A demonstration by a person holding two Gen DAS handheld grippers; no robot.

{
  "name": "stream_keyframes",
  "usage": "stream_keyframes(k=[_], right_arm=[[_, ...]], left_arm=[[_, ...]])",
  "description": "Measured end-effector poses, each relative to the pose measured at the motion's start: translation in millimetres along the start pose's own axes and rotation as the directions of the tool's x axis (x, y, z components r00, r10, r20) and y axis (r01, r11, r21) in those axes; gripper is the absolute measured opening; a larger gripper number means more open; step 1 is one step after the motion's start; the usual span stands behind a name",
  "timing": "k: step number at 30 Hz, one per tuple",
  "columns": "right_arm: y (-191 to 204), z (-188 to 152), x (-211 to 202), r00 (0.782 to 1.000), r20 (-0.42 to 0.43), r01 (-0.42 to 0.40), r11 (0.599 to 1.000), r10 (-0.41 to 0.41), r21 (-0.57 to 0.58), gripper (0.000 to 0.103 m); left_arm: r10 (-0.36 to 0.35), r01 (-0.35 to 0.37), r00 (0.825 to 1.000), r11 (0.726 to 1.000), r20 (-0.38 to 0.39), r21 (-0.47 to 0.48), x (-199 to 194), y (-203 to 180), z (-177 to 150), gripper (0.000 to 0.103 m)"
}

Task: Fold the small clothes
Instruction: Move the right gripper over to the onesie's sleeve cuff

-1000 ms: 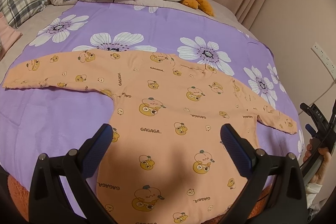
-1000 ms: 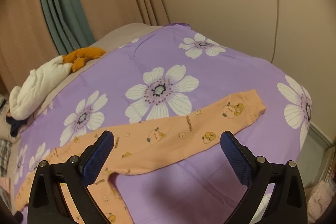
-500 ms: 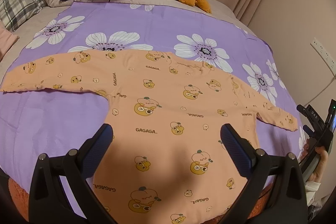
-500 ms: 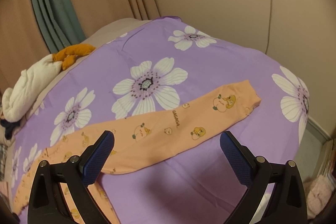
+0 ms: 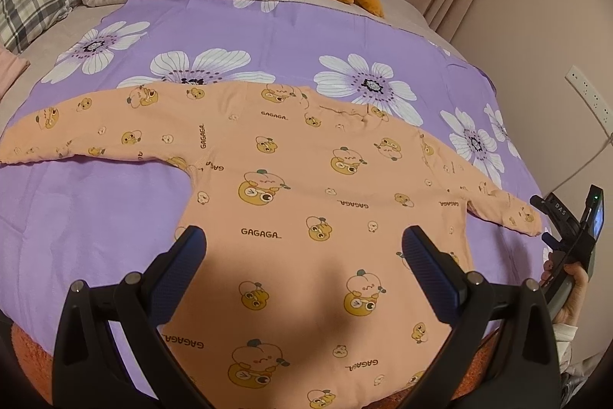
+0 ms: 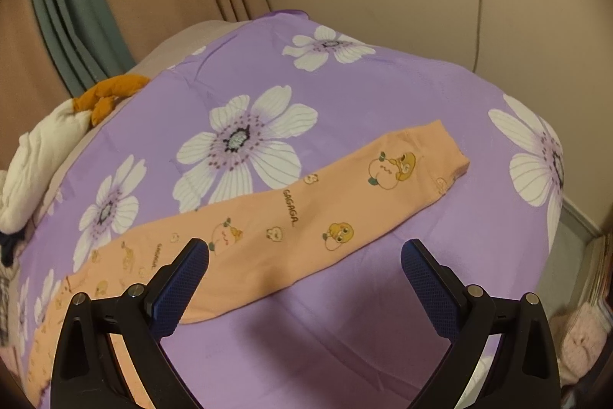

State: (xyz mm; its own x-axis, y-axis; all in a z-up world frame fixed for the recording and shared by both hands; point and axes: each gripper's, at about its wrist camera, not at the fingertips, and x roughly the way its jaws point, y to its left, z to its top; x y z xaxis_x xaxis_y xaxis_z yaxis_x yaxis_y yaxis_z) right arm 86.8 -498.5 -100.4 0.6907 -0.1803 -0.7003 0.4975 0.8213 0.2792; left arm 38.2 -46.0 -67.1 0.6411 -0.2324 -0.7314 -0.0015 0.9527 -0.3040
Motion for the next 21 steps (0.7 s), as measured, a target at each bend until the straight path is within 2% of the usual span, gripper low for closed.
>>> stream_keyframes(k=[7, 9, 14, 21], right_arm=[[-17.4, 1.3, 22.4, 0.998, -0.056, 0.032, 0.998, -0.03, 0.045, 0.1], [-26.0, 0.6, 31.3, 0.996, -0.082, 0.05, 0.996, -0.045, 0.069, 0.093], [-41.7, -2.3, 48.6, 0.99, -0.13, 0.072, 0.989, -0.055, 0.132, 0.091], [-41.3, 1.7, 55.0, 0.988, -0.131, 0.097, 0.987, -0.08, 0.126, 0.09]], left_arm=[[-0.008, 0.008, 1.0, 1.0, -0.022, -0.01, 4.7, 1.2, 0.0, 0.102], [-0.005, 0.005, 1.0, 1.0, -0.022, -0.013, 4.7, 1.6, -0.1, 0.102], [-0.002, 0.002, 1.0, 1.0, -0.023, -0.019, 3.2, 3.6, -0.7, 0.102], [0.003, -0.004, 1.0, 1.0, -0.023, -0.026, 1.6, 7.5, -1.0, 0.102]])
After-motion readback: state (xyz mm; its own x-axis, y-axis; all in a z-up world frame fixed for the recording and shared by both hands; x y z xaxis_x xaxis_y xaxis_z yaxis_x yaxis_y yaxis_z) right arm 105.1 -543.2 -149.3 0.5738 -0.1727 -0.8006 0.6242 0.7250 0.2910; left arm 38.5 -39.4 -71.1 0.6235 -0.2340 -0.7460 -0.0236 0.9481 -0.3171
